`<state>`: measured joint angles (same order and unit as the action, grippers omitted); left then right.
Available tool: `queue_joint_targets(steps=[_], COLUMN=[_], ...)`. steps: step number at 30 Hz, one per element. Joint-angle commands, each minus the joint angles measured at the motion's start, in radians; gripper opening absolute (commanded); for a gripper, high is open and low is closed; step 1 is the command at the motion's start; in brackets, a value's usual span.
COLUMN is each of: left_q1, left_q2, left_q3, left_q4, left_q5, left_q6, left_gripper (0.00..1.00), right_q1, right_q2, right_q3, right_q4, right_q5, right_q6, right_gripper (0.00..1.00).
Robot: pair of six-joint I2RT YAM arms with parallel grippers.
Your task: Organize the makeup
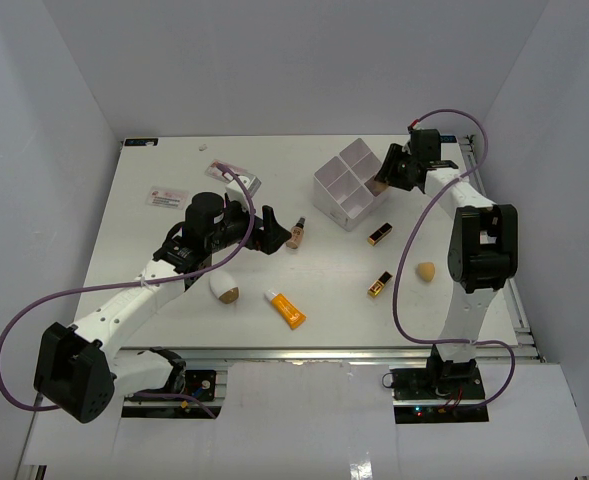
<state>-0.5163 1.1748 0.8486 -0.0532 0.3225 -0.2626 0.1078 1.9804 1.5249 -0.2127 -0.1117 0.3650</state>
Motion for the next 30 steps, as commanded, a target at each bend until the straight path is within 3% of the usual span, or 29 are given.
queue_joint_targets(steps=[1, 10, 30], left_q1=[-0.001, -0.001, -0.001], left_q2=[-0.005, -0.009, -0.006], left_q3=[0.040, 0.040, 0.040], left_q4=[-0.004, -0.004, -0.004], left_q5=[0.000, 0.000, -0.002], left_q6=[0.010, 0.011, 0.011], left_gripper=[0.98, 0.98, 0.98], right_q1=[-0.005, -0.007, -0.007], right_q2=[-0.086, -0.089, -0.062], right_q3=[-0.014, -0.032, -0.043], right_q4=[0.037, 0.041, 0.038], right_q5=[-0.014, -0.016, -0.008], right_q6=[-0.018, -0.026, -0.095], right_gripper=[0.51, 0.35, 0.34])
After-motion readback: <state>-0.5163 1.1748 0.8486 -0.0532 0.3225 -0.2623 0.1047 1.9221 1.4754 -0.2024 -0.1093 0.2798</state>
